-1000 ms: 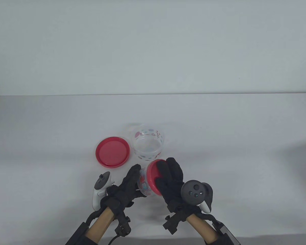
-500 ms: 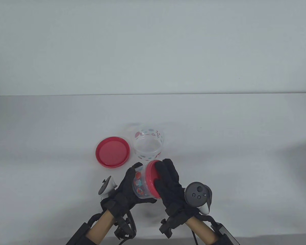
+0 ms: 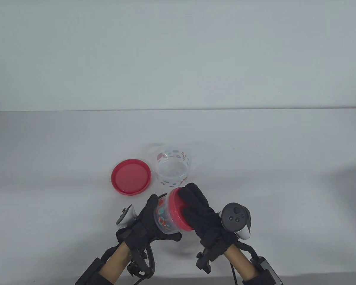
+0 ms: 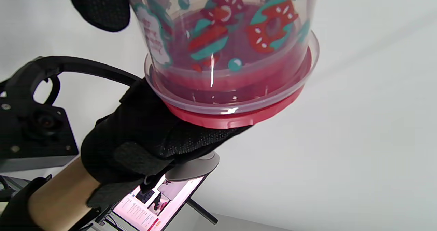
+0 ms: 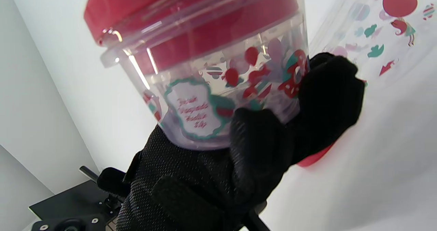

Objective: Nest food storage containers

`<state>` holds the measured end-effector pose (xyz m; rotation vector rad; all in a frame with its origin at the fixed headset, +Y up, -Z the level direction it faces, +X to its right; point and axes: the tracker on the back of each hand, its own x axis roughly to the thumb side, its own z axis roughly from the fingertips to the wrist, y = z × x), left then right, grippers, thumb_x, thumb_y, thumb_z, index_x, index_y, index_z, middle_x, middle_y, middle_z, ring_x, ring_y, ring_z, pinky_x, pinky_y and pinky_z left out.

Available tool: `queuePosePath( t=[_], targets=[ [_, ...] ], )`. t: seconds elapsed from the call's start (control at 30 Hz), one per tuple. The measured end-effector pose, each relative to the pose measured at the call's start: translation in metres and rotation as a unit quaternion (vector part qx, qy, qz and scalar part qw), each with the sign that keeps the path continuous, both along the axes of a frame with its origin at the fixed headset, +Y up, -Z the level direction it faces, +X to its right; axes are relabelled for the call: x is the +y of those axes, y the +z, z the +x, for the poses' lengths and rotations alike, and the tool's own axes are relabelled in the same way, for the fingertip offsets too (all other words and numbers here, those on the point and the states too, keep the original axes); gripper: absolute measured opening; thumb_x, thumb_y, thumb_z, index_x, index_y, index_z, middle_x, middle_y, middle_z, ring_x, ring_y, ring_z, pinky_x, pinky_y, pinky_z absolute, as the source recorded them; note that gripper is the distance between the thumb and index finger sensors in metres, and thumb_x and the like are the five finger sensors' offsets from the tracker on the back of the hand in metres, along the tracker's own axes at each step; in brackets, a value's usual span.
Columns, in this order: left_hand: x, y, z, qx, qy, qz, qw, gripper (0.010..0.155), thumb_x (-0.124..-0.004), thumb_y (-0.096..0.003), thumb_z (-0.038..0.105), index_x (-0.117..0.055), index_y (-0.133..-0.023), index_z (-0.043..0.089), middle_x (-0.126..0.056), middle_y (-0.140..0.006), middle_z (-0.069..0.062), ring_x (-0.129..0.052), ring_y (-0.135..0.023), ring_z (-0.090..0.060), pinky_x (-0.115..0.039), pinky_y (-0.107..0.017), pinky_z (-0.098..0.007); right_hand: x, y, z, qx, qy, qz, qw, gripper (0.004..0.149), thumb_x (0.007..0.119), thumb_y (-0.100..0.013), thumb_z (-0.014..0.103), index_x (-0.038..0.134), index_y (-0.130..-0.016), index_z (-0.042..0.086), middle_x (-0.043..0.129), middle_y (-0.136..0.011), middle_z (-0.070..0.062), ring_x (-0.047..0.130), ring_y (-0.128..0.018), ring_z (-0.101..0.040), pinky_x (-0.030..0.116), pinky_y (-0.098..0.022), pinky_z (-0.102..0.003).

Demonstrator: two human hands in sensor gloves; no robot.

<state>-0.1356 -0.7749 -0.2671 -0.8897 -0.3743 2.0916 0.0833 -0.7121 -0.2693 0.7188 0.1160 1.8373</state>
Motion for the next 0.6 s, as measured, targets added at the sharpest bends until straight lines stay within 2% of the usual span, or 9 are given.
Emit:
queuePosePath(
  t=[0.2, 0.43, 0.5, 0.6],
  targets=[
    [0.0024, 0.0004, -0.0004, 0.005, -0.004, 0.008, 1.000, 0.079, -0.028, -0.0661, 0.069, 0.017, -0.116, 0.028, 0.001, -0.120, -0.028, -0.034, -0.103, -0.064, -0.059, -0.071, -0.061, -0.0001, 0.0045, -0.0053, 0.009, 0.027, 0.025, 0.999, 0.071, 0.045, -0.064, 0.056, 0.017, -0.116, 0.016, -0.002, -0.114, -0.020, 0.004, -0.100, -0.047, 0.024, -0.068, -0.067],
    [-0.0010, 0.0011, -0.0008, -0.010, 0.005, -0.019, 1.000, 0.080, -0.027, -0.0665, 0.068, 0.013, -0.118, 0.023, -0.007, -0.120, -0.032, -0.043, -0.099, -0.066, -0.066, -0.067, -0.059, -0.0015, 0.0045, -0.0066, 0.017, 0.039, 0.068, 0.997, 0.071, 0.045, -0.063, 0.057, 0.018, -0.116, 0.019, -0.001, -0.115, -0.016, 0.004, -0.102, -0.044, 0.024, -0.070, -0.065],
    [-0.0002, 0.0010, -0.0003, -0.013, 0.007, -0.010, 1.000, 0.080, -0.026, -0.0664, 0.068, 0.014, -0.118, 0.023, -0.005, -0.120, -0.032, -0.041, -0.100, -0.065, -0.064, -0.068, -0.059, -0.0005, 0.0049, -0.0063, 0.014, 0.045, 0.072, 0.996, 0.071, 0.045, -0.063, 0.057, 0.018, -0.116, 0.019, -0.001, -0.115, -0.015, 0.005, -0.102, -0.044, 0.024, -0.070, -0.065],
    [0.0033, 0.0002, 0.0021, -0.009, 0.010, 0.016, 1.000, 0.081, -0.028, -0.0646, 0.070, 0.020, -0.114, 0.029, 0.006, -0.119, -0.027, -0.028, -0.105, -0.064, -0.054, -0.073, -0.062, 0.0002, 0.0051, -0.0048, -0.009, 0.051, 0.063, 0.997, 0.071, 0.043, -0.063, 0.057, 0.017, -0.116, 0.017, 0.001, -0.115, -0.018, 0.008, -0.101, -0.047, 0.032, -0.068, -0.066]
  ],
)
